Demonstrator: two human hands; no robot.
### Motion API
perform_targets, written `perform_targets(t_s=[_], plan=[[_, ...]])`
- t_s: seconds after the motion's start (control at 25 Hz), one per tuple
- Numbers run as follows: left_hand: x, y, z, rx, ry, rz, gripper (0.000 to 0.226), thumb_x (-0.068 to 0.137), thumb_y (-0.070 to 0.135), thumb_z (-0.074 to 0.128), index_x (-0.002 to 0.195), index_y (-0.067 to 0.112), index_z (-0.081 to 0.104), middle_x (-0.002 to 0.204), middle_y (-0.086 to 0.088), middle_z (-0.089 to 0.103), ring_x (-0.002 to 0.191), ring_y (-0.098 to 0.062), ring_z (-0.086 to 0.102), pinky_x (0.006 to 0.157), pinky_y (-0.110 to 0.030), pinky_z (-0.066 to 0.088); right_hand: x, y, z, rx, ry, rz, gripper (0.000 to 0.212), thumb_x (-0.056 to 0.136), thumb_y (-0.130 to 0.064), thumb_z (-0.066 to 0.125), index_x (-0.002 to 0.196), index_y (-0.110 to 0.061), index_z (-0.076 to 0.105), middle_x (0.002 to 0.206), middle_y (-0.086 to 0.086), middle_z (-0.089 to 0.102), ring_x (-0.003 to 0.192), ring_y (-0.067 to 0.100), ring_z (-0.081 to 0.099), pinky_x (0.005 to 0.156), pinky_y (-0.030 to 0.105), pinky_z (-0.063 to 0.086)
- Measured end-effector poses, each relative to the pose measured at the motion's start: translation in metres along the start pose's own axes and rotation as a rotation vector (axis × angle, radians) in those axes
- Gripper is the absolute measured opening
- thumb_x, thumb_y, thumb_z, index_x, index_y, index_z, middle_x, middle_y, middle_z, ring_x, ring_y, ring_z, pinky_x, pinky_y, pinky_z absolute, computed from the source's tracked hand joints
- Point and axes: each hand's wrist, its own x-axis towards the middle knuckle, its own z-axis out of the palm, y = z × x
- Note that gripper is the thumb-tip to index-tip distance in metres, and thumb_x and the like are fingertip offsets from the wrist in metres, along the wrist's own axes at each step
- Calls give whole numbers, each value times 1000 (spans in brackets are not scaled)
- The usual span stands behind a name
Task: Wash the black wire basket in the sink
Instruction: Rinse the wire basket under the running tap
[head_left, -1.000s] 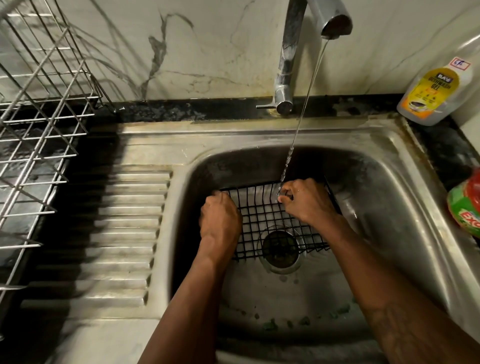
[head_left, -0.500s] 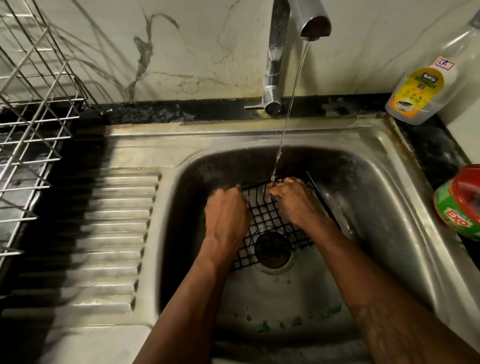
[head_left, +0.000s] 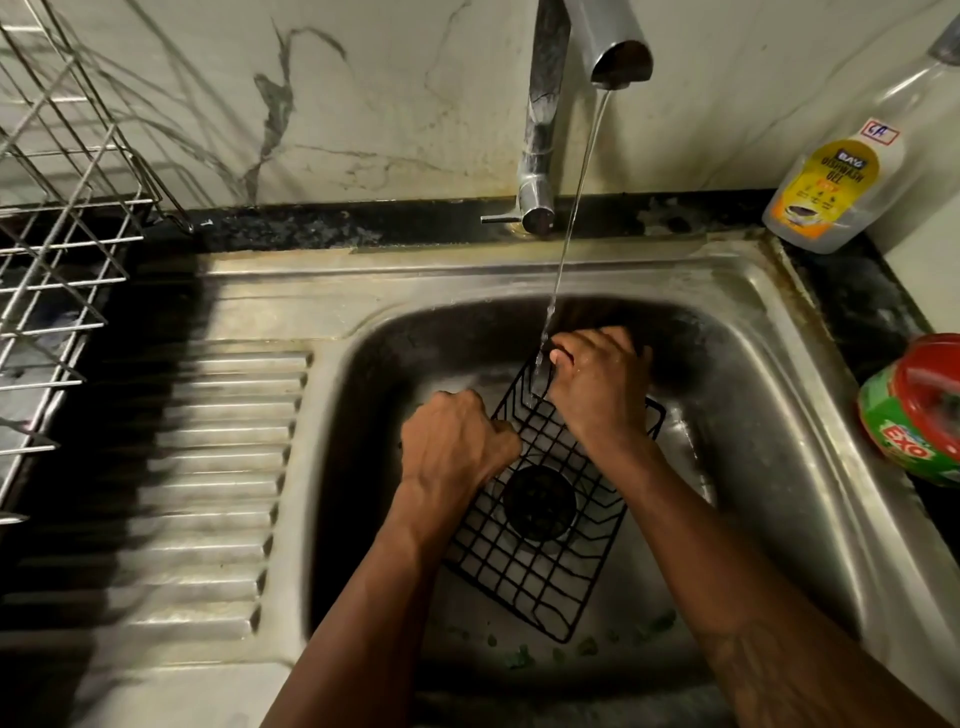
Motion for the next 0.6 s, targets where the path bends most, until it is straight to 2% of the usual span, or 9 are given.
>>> perform_targets(t_s=[0.08,0.16,0.24,0.28,0.36,0.44,0.52,0.6], plan=[[0,3,3,38,36,1,54,90,63,52,60,19,48,59,3,51,48,-12,44,47,-25,30,1,1,8,2,-114,1,33,99,-19,55,129,-25,66,108,-1,72,93,16,61,79,33,50],[2,5,4,52,106,13,55,93,69,48,75,18,60,70,0,61,55,-16,53,53,-27,39,2,-3,13,30,-173,-128,35,99,-15,56,131,-25,65,110,1,73,94,20,66,73,29,52],[5,4,7,-12,124,40,35,96,53,56,97,20,68,89,-5,68,73,-26,64,62,-33,48,2,-12,15,85,-229,-256,34,100,-17,57,132,-25,65,114,2,73,105,24,64,83,35,52],[5,4,7,-38,100,46,25,95,41,60,99,19,68,91,-7,68,80,-29,66,67,-36,52,2,-14,16,80,-254,-296,36,101,-19,56,135,-27,62,119,2,72,111,24,62,89,38,50],[6,2,8,-70,60,44,12,89,25,64,84,15,66,83,-6,64,79,-29,66,69,-36,56,2,-14,13,57,-312,-325,43,101,-18,53,141,-35,56,127,-3,69,115,21,61,94,41,49],[6,5,8,-110,18,21,16,84,21,69,73,13,60,78,-5,63,73,-25,64,68,-38,60,4,-2,1,87,-339,-293,39,103,-18,52,135,-36,60,123,-1,71,103,22,68,86,36,55],[7,4,9,-144,-18,-3,15,83,19,71,74,12,61,78,-6,63,70,-22,63,66,-40,62,8,19,-13,122,-407,-183,33,103,-16,52,129,-32,66,118,4,73,94,20,69,79,29,55],[8,3,12,-172,-18,-8,15,80,15,70,71,9,60,75,-9,63,66,-25,63,62,-41,61,8,37,-19,159,-458,-37,41,99,-4,54,130,-27,66,119,8,71,91,17,66,78,28,55]])
